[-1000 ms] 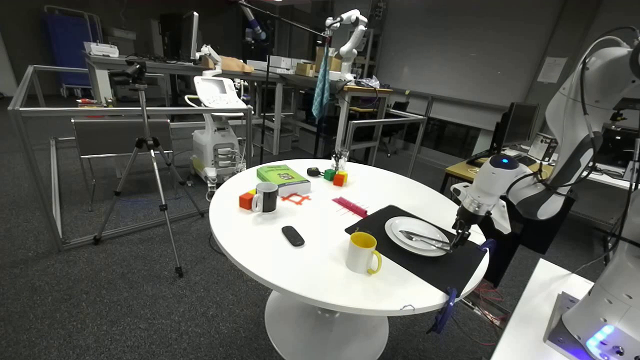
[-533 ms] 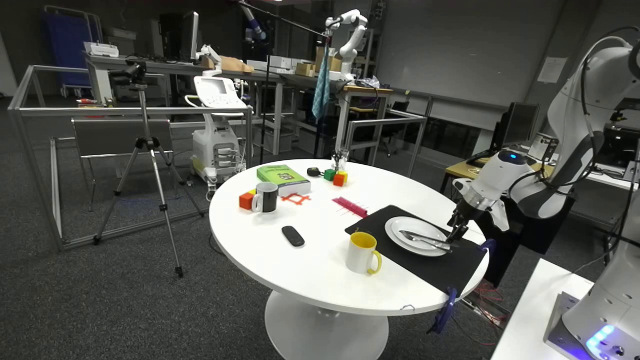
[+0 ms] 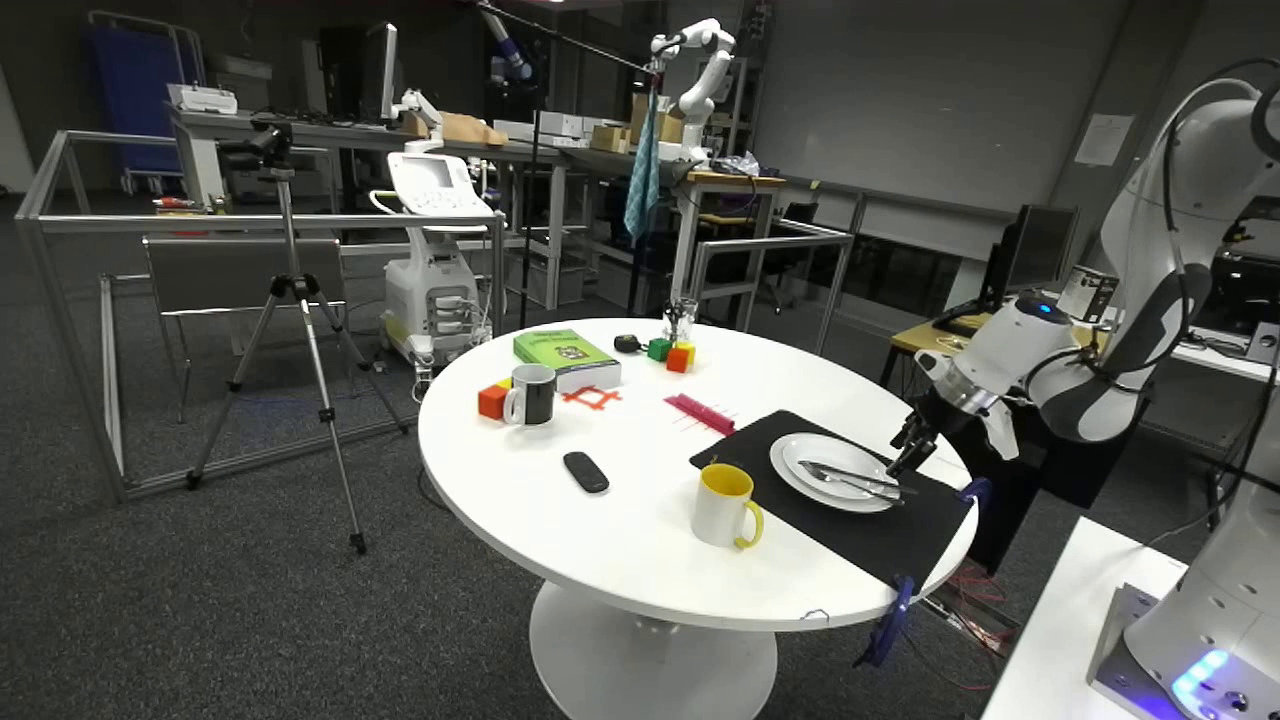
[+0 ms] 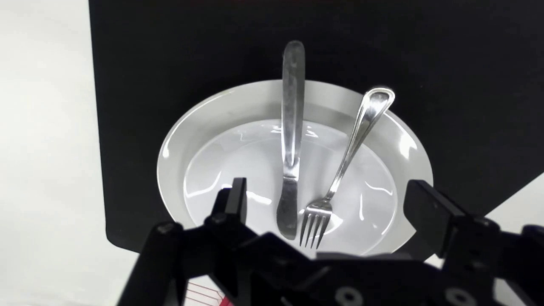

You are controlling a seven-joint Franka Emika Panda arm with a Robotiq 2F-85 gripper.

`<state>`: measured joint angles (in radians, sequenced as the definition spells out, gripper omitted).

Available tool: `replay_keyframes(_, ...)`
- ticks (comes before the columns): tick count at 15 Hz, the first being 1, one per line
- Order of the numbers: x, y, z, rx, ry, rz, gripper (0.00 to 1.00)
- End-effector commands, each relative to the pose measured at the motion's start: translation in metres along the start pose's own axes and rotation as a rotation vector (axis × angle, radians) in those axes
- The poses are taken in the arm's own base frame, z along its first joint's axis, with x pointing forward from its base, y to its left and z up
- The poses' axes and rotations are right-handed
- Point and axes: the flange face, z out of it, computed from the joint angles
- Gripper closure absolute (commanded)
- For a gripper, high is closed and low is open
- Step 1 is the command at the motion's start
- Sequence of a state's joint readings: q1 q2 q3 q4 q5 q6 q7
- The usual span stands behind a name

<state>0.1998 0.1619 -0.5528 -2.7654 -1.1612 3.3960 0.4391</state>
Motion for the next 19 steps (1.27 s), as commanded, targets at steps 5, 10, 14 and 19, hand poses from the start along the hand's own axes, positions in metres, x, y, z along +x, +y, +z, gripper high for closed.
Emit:
replay_keyframes(5, -0.009, -0.010, -0.008, 0.081, 0.050, 0.018, 0.00)
replay_keyframes(10, -0.011, -0.018, -0.001, 0.103, 0.032, 0.024, 0.00)
replay_keyframes(14, -0.011, -0.017, -0.001, 0.104, 0.032, 0.025, 0.00)
replay_keyframes(19, -0.011, -0.017, -0.001, 0.104, 0.032, 0.025, 0.00)
